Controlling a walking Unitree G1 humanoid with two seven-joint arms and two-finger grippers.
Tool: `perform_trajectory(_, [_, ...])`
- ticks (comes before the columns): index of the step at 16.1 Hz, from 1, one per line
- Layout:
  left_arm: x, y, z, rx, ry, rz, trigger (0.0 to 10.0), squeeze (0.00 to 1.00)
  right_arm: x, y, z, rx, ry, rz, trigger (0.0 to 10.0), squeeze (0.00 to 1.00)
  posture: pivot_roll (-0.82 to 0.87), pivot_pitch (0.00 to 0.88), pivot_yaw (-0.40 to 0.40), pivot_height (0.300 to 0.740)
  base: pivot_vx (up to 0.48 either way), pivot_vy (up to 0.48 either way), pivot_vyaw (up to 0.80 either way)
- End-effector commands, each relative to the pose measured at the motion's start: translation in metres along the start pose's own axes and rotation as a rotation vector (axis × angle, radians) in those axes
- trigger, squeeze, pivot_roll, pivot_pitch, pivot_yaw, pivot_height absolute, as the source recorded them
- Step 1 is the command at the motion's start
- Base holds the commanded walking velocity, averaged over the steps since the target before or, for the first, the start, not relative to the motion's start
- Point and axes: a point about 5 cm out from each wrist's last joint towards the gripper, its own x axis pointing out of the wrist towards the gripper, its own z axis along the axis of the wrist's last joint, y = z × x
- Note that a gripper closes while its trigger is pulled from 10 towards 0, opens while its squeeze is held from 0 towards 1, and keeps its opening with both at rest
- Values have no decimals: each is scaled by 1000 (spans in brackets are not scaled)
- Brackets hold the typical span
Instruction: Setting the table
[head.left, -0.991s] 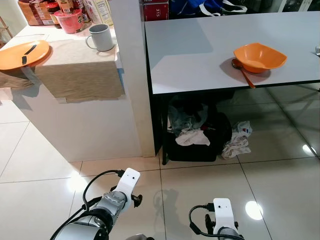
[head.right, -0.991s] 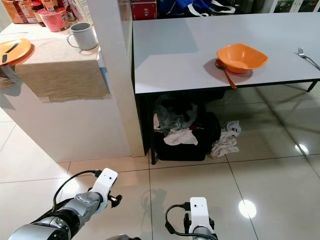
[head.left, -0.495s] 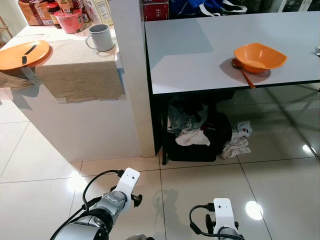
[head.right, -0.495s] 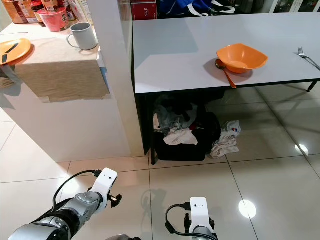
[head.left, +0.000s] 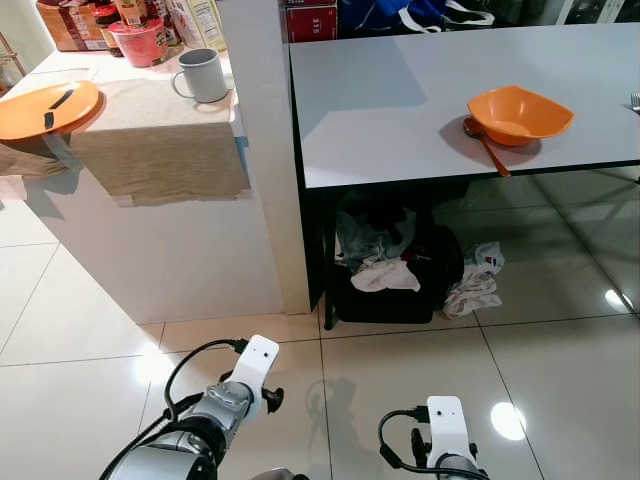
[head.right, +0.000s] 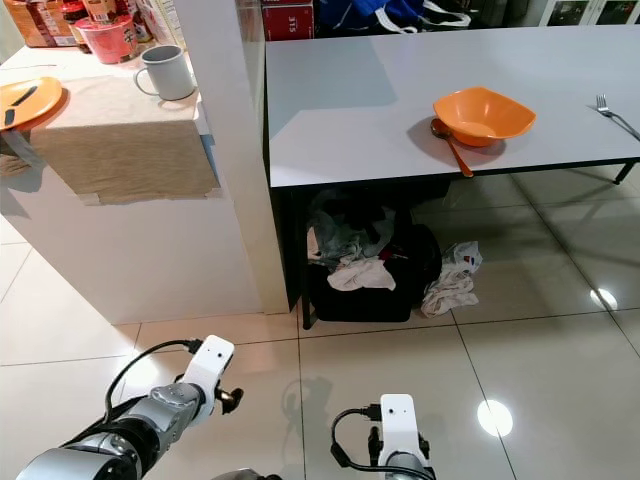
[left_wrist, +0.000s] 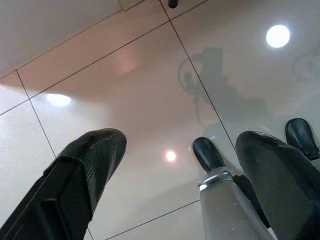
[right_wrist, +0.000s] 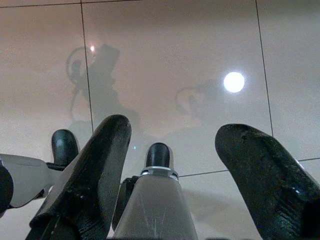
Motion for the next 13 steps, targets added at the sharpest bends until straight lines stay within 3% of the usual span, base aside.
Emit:
perform_trajectory(1, [0,1,2,4,0,8,10000,0,0,1,0,-11,7,5,10000,0,-4,0,70,740,0,0,0])
perform_trajectory(10, [0,1,4,0,-5,9,10000,0,1,1,2,-16,8,4,10000,0,-6,0,69,740,0,0,0])
perform_trajectory(13, [0,0,8,-75,-74,0,10000,0,0,1,4,35,-23,-5,10000,0,-4,0,67,740,0,0,0])
